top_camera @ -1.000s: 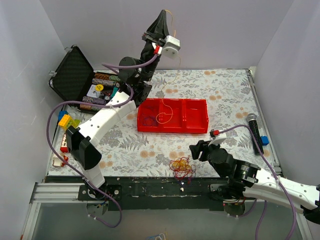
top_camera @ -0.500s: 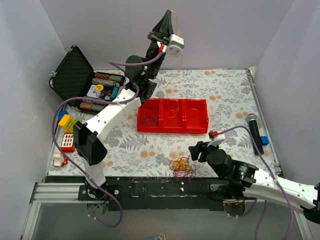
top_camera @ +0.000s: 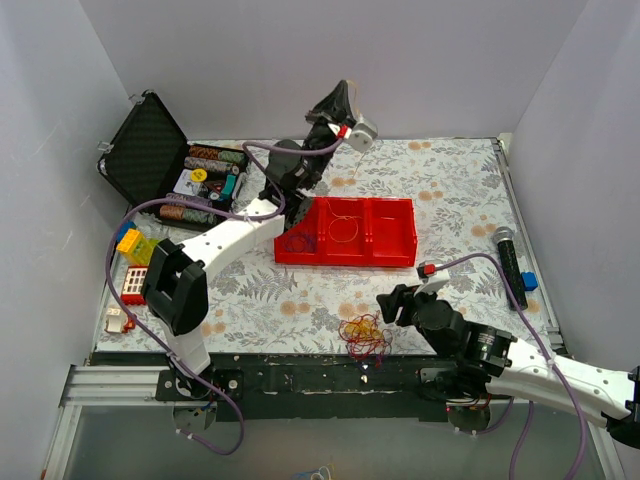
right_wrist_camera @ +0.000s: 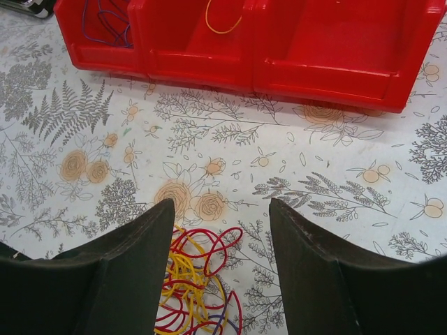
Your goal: Untangle the cables
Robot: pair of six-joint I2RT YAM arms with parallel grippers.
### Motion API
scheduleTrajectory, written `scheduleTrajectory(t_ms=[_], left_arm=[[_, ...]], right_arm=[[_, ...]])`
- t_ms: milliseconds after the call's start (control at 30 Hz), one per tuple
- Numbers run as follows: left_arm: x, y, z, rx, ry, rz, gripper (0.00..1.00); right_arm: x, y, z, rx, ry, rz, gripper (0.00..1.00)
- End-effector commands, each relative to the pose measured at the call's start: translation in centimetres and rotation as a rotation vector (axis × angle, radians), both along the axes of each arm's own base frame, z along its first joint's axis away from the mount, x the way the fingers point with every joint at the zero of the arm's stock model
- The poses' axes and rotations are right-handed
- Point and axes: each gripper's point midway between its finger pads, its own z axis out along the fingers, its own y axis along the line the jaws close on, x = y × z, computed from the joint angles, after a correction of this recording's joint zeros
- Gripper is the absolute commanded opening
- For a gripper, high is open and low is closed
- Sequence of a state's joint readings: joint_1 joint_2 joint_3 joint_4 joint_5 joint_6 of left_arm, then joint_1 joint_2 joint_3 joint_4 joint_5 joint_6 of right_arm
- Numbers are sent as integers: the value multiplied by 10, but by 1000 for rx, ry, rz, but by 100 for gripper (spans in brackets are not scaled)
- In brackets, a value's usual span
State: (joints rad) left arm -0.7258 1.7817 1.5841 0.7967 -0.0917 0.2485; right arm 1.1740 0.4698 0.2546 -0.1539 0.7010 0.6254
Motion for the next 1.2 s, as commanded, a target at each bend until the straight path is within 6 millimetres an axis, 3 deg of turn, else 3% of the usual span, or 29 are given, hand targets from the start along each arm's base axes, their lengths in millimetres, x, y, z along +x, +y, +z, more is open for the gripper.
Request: scheduleTrajectory(t_ms=[0,300,600,800,967,1167], left_arm=[[-14,19,-18,33,35,21,0],[-13,23,-75,29,268,-9,0],[-40,23,-132,13,503,-50,0],[-61,21,-181,56,663,-76,0],[-49,27,-216,89,745,23,0],[-25,30,-233,178,736,114,0]], right_arm=[[0,3,4,53,-8,-3,64],[0,1,2,46,-2,-11,64],[0,2,-4,31,11,-15,64],[0,0,-6,30,12,-22,64],[0,-1,-4,32,13,-24,64],[-1,-3,-3,36,12,-28,64]])
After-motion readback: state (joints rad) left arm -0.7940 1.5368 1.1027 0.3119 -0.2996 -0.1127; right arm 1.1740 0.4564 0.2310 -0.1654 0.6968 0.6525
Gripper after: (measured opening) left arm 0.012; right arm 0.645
